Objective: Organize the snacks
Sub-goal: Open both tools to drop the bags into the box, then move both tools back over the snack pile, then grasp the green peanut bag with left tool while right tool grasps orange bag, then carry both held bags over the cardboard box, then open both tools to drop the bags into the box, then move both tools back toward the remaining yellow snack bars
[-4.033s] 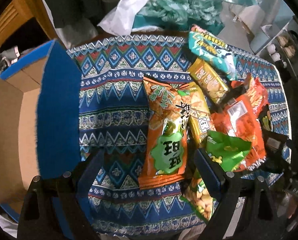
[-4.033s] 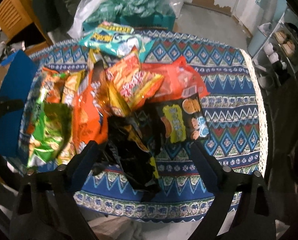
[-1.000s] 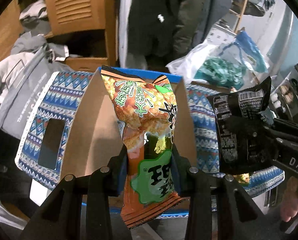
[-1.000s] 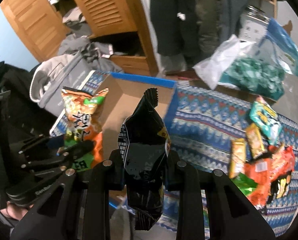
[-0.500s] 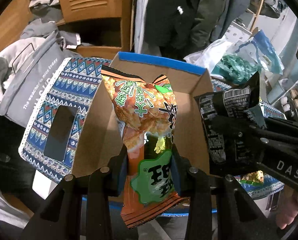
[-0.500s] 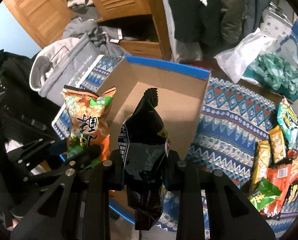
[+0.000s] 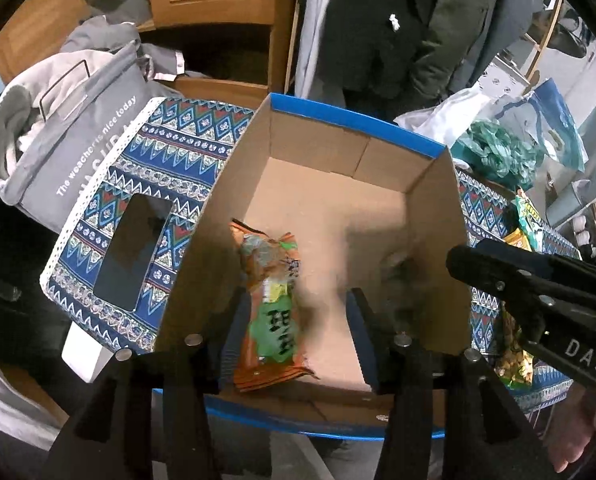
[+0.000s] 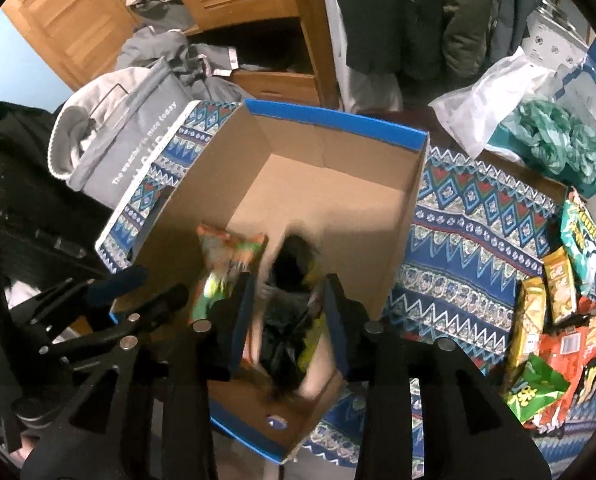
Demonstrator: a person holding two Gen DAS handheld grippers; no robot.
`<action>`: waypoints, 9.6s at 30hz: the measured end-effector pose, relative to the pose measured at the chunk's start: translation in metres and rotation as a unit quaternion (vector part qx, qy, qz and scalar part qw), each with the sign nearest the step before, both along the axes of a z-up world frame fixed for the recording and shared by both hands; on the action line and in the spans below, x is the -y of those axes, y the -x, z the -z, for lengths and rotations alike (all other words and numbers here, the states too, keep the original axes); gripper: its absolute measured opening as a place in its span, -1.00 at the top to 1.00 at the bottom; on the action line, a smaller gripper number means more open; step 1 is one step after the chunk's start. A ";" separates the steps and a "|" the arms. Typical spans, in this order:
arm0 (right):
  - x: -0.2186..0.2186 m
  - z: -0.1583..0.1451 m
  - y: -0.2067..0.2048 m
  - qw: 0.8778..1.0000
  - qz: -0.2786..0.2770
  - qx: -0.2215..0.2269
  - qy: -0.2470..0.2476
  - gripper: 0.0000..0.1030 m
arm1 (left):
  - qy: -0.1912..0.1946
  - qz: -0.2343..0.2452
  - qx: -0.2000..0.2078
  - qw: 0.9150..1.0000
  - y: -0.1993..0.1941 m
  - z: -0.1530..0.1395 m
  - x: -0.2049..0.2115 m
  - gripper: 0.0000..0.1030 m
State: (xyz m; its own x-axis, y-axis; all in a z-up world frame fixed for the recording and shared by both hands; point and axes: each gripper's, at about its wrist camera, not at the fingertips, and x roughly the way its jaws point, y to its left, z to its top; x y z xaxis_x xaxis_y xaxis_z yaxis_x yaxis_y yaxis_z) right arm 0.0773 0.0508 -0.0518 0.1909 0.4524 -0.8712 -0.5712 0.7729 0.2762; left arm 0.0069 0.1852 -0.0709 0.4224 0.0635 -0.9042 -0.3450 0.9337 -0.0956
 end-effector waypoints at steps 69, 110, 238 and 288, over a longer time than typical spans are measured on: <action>0.268 0.008 -0.010 0.977 0.205 0.028 0.056 -0.64 | -0.011 0.186 -0.040 0.982 -0.039 0.004 0.211 -0.58; 0.345 0.085 -0.032 0.969 0.239 -0.046 0.038 -0.56 | 0.066 0.260 -0.149 0.952 -0.087 0.106 0.315 -0.58; -0.004 0.005 0.000 0.999 0.024 0.021 0.027 0.03 | 0.100 -0.036 0.010 0.994 -0.012 0.022 -0.030 0.08; 0.172 -0.014 0.002 0.985 0.120 0.113 0.055 -0.49 | 0.069 0.109 0.017 0.992 -0.040 -0.016 0.120 -0.10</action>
State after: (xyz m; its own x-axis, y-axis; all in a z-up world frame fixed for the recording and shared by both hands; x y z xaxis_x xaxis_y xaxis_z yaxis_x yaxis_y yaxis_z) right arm 0.0757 -0.1207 -0.0379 0.4762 0.2752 -0.8352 -0.4056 0.9115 0.0691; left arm 0.0470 0.0655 -0.0552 0.4438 -0.1555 -0.8826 -0.1314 0.9629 -0.2357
